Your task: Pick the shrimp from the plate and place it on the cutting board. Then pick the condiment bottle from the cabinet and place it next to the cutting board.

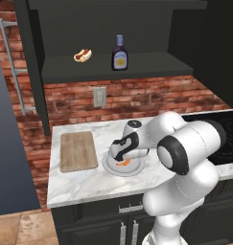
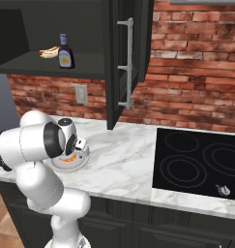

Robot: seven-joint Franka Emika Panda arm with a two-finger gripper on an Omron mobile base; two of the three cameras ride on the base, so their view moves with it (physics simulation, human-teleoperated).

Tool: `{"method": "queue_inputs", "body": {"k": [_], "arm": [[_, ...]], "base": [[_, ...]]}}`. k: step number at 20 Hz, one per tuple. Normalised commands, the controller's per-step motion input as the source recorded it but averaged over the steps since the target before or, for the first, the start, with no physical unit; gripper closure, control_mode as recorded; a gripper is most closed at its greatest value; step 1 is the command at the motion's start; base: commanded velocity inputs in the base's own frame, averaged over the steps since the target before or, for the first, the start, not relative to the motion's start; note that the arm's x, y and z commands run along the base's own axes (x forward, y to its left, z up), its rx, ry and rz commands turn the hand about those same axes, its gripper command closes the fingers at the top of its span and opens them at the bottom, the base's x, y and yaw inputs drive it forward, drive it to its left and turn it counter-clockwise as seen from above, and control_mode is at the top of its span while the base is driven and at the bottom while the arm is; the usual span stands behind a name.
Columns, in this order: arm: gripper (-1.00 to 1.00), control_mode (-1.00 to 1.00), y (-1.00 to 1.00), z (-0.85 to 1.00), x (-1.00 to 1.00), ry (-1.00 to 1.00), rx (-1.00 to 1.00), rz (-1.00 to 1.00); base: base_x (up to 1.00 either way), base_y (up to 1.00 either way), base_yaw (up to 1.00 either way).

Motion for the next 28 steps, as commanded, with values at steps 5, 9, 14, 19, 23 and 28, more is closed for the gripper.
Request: {"method": "queue_inputs", "body": {"k": [5,9,14,19,23,28], "arm": [[1.0,-1.0,0.06,-0.16,0.0,0.0,0.0,0.0],[1.0,-1.0,0.06,-0.15,0.0,0.0,0.0,0.0],[1.0,-1.0,0.02,-0.15,0.0,-0.02,0.0,0.0],[1.0,-1.0,0.04,-0.13,0.0,-0.04,0.0,0.0],[1.0,-1.0,0.12,-0.13,-0.03,-0.03,0.0,0.0],[1.0,-1.0,0.06,-0.03,-0.01,0.0,0.0,0.0]], "base": [[0.0,0.0,0.0],[0.0,0.0,0.0],[0.0,0.0,0.0],[0.0,0.0,0.0],[0.0,0.0,0.0],[0.0,0.0,0.0]]}}
